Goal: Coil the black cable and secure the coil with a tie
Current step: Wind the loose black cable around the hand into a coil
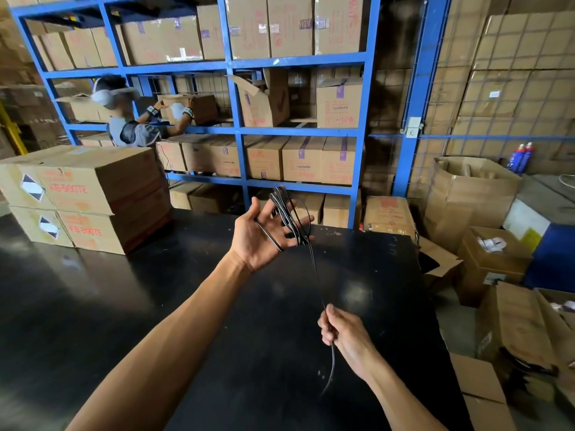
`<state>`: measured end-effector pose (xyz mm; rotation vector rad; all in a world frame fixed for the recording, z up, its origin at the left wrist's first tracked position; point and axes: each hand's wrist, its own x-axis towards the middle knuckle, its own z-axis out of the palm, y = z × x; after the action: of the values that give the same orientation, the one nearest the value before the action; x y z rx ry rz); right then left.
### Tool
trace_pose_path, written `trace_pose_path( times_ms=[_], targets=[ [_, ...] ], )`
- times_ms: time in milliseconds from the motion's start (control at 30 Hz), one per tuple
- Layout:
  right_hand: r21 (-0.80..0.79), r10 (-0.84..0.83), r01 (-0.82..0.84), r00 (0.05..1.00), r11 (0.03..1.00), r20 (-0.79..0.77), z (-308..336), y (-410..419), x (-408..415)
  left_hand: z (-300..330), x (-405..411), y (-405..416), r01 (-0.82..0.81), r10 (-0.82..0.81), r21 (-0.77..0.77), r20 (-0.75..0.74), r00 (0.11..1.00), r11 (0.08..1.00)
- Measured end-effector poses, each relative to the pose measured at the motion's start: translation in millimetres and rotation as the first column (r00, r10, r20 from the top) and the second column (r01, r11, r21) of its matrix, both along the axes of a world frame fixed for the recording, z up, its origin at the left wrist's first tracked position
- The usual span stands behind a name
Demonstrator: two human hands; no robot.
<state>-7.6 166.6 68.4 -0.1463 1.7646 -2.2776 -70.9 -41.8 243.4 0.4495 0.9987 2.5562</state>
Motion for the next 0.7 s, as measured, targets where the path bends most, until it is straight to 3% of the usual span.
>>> trace_pose_path(
  times_ms=[100, 233, 533, 700],
  targets=[
    [-0.192, 0.035, -0.014, 0.993, 0.981, 0.11, 0.8, -1.9, -2.3, 1.2, 0.2, 0.8, -0.004, 0.004, 0.012, 0.012, 1.0, 1.0],
    [-0.347, 0.004, 0.033, 0.995, 0.937, 0.104, 3.6, -1.4, -1.8, 2.9, -0.7, -1.2, -0.02, 0.02, 0.028, 0.014, 1.0, 0.999],
    [-0.12, -0.093, 0.092, 0.996, 0.989, -0.005, 4.4, -0.7, -7.1, 3.7, 3.3, 1.9, 0.003, -0.003, 0.02, 0.026, 1.0, 1.0],
    [-0.174, 0.041, -0.017, 0.99, 0.985, 0.135, 2.4, 2.5, -3.8, 3.8, 8.3, 8.0, 0.036, -0.036, 0.007, 0.037, 0.999, 0.999]
  ],
)
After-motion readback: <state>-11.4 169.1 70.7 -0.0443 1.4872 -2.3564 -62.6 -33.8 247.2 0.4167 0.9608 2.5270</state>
